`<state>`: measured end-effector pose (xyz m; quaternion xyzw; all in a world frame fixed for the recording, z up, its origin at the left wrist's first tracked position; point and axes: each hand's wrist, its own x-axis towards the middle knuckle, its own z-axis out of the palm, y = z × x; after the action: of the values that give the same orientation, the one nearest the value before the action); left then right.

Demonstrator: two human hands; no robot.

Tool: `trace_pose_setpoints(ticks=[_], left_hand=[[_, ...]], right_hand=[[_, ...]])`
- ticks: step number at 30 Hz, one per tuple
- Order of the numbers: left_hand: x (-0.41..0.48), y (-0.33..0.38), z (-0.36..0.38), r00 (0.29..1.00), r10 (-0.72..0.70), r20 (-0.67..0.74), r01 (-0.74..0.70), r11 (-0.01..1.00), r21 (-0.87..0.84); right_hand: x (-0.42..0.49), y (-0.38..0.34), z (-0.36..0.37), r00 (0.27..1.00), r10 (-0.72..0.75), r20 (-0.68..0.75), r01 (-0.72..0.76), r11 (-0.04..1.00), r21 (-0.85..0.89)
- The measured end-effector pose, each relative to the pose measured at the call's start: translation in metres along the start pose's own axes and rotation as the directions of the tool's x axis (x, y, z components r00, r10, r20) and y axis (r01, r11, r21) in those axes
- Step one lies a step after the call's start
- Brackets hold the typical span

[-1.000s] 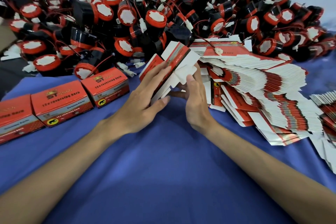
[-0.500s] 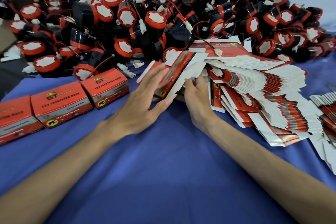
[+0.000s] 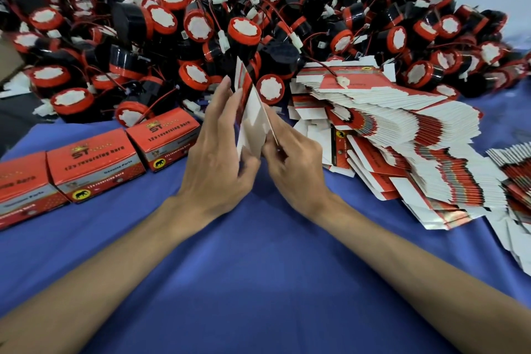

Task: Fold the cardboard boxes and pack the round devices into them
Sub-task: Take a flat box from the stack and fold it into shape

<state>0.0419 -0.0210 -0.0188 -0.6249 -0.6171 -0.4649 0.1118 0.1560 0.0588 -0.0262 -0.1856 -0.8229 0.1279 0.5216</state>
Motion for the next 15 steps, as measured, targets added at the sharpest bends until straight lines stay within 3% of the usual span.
trace_pose_setpoints(ticks=[3,9,12,15], left_hand=[[0.002,-0.002,-0.001,0.998,-0.056,-0.008,0.056,0.998,0.002],[0.009,-0.004,-0.001,0.996,-0.011,-0.089,0.002,0.995,-0.098],[0.012,-0.010,-0.004,0.989,-0.068,-0.134,0.039,0.976,-0.212],[0.013,-0.018,-0.008,0.974,-0.137,-0.182,0.085,0.960,-0.267]], right_hand=[[0.001,-0.003,-0.002,0.998,-0.046,0.037,0.048,0.998,-0.043],[0.008,-0.003,-0.005,0.995,0.055,-0.081,-0.054,0.998,0.008],[0.009,-0.004,-0.005,0.999,0.036,0.006,-0.036,0.997,0.069],[0.010,-0.001,-0.004,0.982,-0.109,0.153,0.091,0.988,0.126]])
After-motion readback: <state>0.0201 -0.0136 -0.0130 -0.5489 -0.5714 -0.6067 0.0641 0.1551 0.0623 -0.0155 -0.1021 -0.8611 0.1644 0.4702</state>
